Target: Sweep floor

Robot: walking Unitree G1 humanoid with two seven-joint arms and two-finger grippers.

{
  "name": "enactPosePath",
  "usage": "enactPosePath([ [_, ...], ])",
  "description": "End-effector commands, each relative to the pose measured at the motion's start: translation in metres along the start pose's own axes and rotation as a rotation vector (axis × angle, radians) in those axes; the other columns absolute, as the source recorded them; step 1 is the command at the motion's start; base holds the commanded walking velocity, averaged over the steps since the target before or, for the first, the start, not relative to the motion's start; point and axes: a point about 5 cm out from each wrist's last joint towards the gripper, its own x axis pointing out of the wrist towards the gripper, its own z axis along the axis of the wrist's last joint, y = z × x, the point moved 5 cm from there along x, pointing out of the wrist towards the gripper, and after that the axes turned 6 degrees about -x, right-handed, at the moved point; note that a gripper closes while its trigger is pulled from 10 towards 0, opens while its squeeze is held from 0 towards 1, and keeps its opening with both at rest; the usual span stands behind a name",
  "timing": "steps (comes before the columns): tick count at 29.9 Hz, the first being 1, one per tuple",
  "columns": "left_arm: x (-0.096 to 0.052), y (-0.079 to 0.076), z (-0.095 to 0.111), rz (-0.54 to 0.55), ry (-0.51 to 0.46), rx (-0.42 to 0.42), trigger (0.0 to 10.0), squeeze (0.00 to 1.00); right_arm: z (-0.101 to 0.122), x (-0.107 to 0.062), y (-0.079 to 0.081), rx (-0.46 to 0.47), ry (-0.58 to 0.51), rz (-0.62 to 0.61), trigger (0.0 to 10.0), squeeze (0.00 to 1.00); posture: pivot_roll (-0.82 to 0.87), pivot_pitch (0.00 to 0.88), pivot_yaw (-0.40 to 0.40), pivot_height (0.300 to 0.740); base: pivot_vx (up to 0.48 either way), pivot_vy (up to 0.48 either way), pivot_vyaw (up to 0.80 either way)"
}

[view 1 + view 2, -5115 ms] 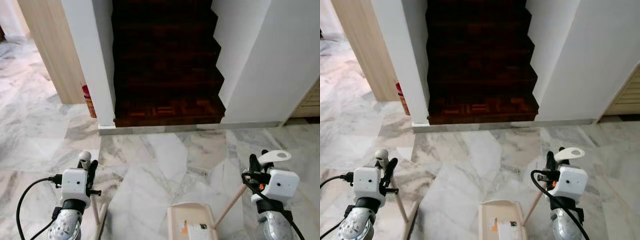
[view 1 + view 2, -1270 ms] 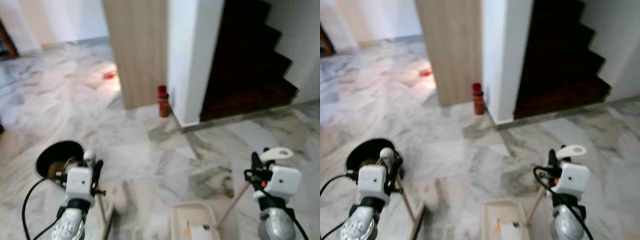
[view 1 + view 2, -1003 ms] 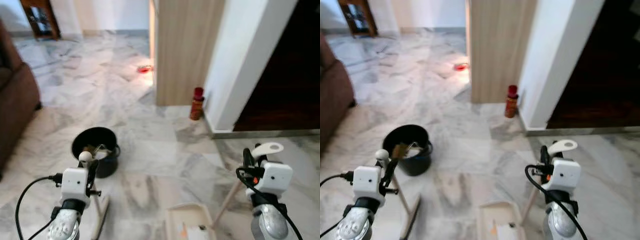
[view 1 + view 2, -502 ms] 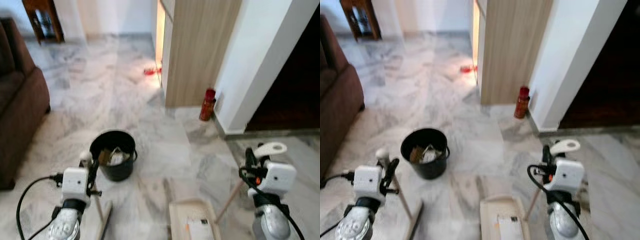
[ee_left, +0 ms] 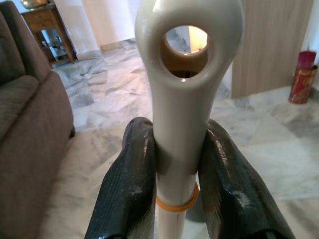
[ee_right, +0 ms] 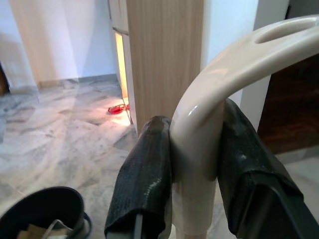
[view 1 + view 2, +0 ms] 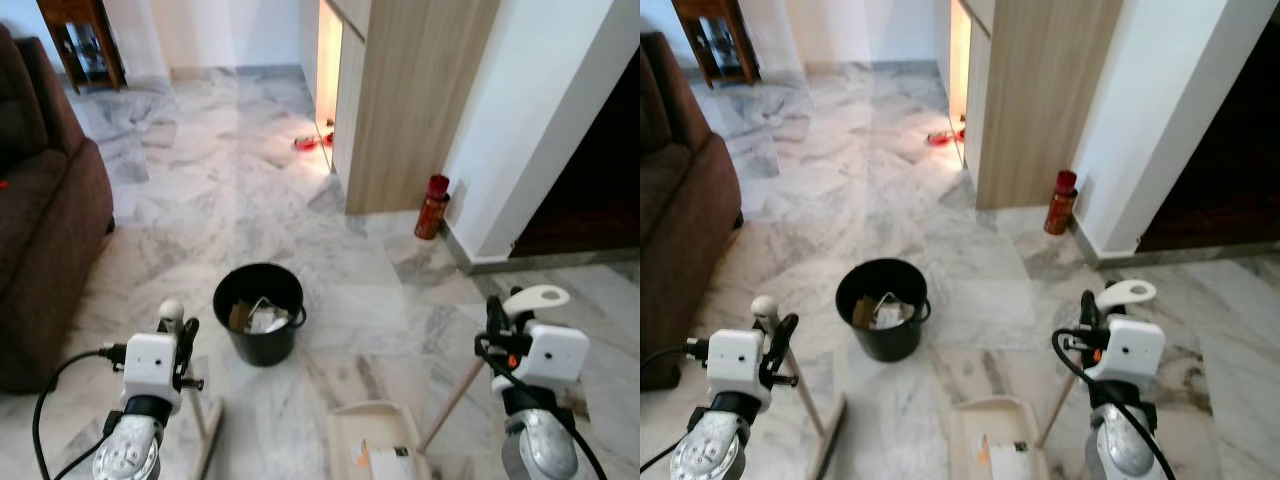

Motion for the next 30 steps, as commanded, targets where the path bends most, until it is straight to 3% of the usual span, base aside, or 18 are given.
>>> enactPosePath([
  [1,0.004,-0.001,0.009,0.0,-0.036,0.003,10.0,0.0,0.01,-0.001,-0.006,0.001,-0.036,-0.012,10.0,0.0,-0.03,0.0,0.015,0.74,0.0,0.401,0.0],
  [12,0.008,-0.002,0.011,-0.001,-0.047,0.006,10.0,0.0,0.022,0.001,-0.006,0.0,-0.068,-0.013,10.0,0.0,-0.03,0.0,0.017,0.74,0.0,0.258,0.0],
  [30,0.013,-0.002,0.013,0.0,-0.057,0.008,10.0,0.0,0.087,0.025,0.005,0.069,-0.244,0.03,10.0,0.0,-0.03,0.0,0.012,0.74,0.0,0.0,0.0],
])
